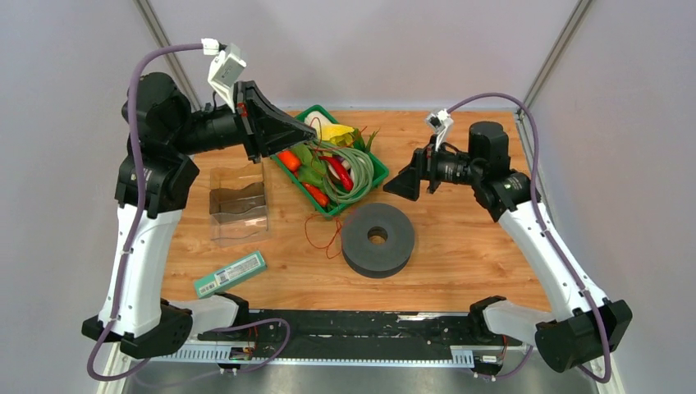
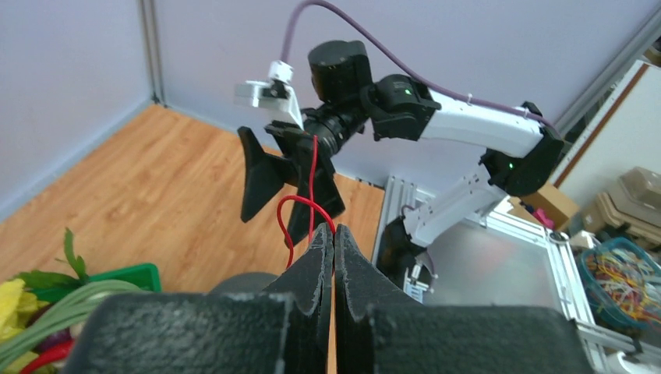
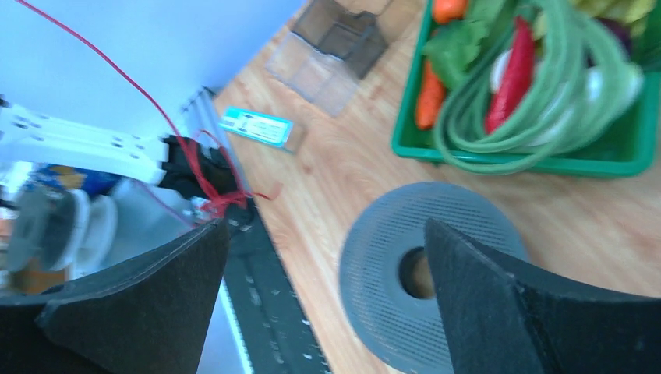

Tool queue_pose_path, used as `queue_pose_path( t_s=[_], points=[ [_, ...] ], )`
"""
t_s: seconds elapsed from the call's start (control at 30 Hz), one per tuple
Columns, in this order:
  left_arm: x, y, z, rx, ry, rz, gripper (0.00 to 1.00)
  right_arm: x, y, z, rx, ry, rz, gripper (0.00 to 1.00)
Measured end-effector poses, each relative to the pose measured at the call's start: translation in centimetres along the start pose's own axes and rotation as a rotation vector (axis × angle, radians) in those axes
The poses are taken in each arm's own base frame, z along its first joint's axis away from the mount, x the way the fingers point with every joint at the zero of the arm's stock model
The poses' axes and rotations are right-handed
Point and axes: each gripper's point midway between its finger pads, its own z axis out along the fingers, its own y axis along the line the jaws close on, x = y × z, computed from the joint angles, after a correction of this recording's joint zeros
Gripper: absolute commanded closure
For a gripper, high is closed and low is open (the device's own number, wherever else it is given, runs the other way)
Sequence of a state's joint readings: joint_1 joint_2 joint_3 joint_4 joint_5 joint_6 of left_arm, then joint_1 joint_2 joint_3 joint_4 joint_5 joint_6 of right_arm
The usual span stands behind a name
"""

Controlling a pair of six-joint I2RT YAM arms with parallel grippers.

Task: Wrap the cables

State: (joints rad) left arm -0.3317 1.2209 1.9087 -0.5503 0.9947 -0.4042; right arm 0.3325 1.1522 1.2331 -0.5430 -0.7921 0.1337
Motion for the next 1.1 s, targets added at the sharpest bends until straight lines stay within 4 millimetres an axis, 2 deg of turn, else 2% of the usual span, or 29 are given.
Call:
queue_pose_path(
  t_s=[0.13,0.4,0.53,0.73,0.9,1.0,1.03,1.1],
  points=[
    [1.2,-0.1,0.4,0.022,0.032,-0.026,1.0,0.7,1.0,1.6,-0.108,-0.011,0.189,0.0],
    [2.2,-0.2,0.4,0.028,0.048,-0.032,1.0,3.8,1.9,4.0,-0.186,0.082,0.455,0.0],
    [2.6,0.0,0.4,0.027,0.055,-0.04,1.0,3.8,1.9,5.1,-0.186,0.093,0.525,0.0],
    [2.9,0.3,0.7,0.029,0.058,-0.049,1.0,3.7,0.7,7.7,-0.135,0.11,0.62,0.02],
    [2.8,0.2,1.1,0.042,0.049,-0.052,1.0,4.6,1.6,9.9,-0.133,0.143,0.658,0.22],
    [2.6,-0.1,1.3,0.056,0.043,-0.058,1.0,5.3,2.4,10.8,-0.148,0.163,0.697,0.42],
    [2.5,-0.1,1.3,0.058,0.041,-0.058,1.0,5.5,2.5,11.0,-0.153,0.168,0.707,0.58],
    [2.4,-0.2,1.4,0.061,0.037,-0.055,1.0,6.0,2.9,11.4,-0.164,0.185,0.739,0.83]
  ],
)
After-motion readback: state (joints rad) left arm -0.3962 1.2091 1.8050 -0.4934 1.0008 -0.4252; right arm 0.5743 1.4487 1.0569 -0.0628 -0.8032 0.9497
